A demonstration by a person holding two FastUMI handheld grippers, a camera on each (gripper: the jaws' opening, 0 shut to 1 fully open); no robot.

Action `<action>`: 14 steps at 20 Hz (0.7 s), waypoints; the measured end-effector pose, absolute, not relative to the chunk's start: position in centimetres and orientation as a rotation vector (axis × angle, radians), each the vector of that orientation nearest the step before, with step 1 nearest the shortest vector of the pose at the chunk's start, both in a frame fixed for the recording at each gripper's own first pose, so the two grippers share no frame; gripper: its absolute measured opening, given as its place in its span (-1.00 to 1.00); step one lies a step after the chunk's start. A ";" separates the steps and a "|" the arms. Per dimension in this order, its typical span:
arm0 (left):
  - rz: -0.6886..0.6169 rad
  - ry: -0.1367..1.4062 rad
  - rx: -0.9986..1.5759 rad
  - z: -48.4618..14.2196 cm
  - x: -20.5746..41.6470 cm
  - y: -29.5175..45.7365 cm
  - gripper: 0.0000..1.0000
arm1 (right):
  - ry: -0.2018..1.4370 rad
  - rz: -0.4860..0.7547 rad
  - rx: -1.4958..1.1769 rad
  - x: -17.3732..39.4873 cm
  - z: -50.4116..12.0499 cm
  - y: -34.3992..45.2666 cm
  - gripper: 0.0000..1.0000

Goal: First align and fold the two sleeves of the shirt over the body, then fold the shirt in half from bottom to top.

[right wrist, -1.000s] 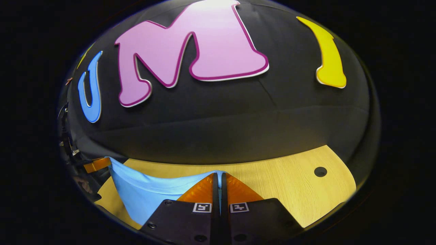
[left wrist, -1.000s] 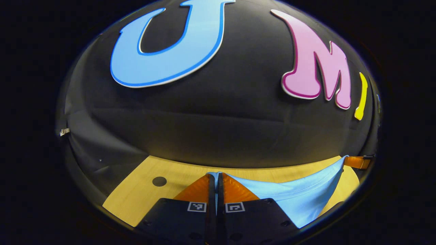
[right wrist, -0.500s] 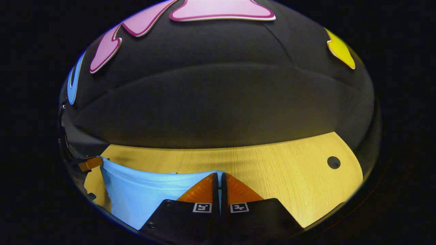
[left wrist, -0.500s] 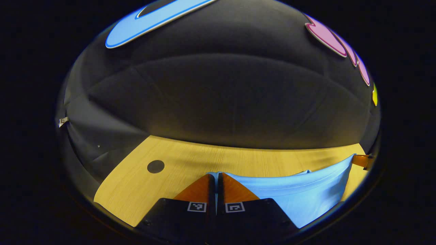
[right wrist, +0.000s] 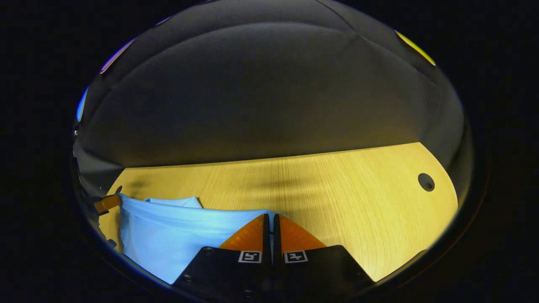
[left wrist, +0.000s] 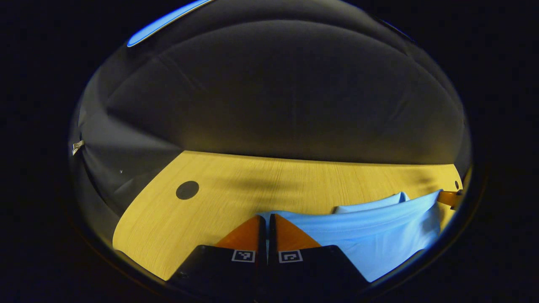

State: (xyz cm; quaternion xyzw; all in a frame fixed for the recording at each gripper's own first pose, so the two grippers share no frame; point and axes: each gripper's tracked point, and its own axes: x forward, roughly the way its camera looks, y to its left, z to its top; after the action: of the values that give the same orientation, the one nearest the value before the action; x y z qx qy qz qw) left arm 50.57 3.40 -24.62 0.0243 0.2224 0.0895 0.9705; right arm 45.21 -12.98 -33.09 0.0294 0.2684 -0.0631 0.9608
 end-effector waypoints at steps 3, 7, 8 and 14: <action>0.183 0.466 0.055 -25.2 50.5 3.4 -0.89 | 0.535 -0.136 0.029 45.4 -33.3 -13.2 -0.91; 0.180 0.498 0.075 -26.4 50.2 3.4 -0.75 | 0.538 -0.156 -0.006 45.3 -33.5 -13.9 -0.72; 0.182 0.502 0.082 -26.5 50.2 3.4 -0.61 | 0.534 -0.160 -0.002 45.3 -33.2 -14.0 -0.61; 0.165 0.479 0.078 -24.9 49.6 2.7 0.35 | 0.545 -0.155 0.034 44.4 -32.4 -13.7 -0.05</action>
State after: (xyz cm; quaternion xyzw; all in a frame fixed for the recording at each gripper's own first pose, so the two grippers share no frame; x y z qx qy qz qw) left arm 49.65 2.74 -24.90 0.0385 0.2367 0.0815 0.9674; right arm 44.44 -13.75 -32.37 0.0170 0.2691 -0.0762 0.9599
